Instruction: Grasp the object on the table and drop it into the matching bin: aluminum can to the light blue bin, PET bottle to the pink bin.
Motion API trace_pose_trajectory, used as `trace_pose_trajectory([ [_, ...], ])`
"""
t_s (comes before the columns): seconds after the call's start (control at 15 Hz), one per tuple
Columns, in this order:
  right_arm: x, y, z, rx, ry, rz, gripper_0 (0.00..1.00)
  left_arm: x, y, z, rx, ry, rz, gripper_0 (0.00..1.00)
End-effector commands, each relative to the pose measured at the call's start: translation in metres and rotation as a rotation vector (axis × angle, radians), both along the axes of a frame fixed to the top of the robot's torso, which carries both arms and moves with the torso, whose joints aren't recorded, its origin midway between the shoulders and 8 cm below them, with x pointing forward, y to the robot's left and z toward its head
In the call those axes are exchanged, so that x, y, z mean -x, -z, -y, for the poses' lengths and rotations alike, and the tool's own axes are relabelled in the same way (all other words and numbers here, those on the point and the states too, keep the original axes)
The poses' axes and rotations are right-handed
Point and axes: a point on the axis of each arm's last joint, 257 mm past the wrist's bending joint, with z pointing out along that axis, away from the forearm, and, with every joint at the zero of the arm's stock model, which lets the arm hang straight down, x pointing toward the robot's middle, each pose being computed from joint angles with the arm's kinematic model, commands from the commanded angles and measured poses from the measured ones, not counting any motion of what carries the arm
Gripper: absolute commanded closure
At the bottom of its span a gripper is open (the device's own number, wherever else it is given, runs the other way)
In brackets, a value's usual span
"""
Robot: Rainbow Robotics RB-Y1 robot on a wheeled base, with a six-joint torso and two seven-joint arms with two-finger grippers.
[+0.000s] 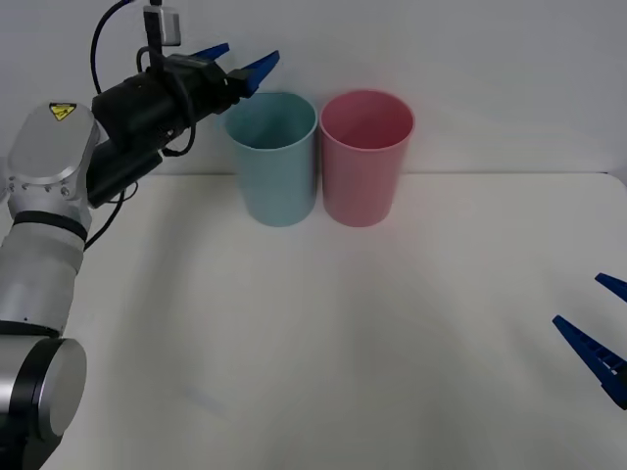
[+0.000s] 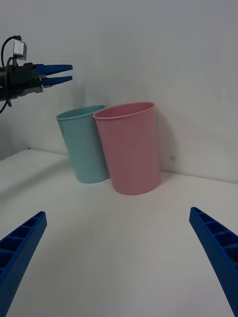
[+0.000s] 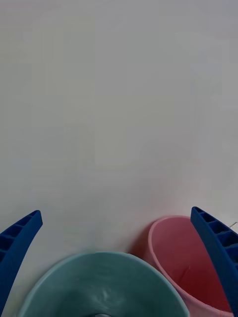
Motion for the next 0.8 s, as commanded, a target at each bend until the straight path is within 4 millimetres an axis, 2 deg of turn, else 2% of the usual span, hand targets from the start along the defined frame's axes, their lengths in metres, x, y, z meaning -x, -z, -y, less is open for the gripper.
trace_pose_trajectory([
  [0.07, 0.0, 0.0, 0.0, 0.0, 0.0, 0.0, 0.0, 0.016, 0.007, -0.027, 0.011, -0.007, 0.011, 0.0],
  [0.47, 0.0, 0.0, 0.0, 0.0, 0.0, 0.0, 0.0, 0.065, 0.026, -0.099, 0.024, -0.043, 0.036, 0.0],
  [0.8, 0.0, 0.0, 0.0, 0.0, 0.0, 0.0, 0.0, 0.118, 0.048, -0.16, -0.024, -0.076, 0.059, 0.0],
])
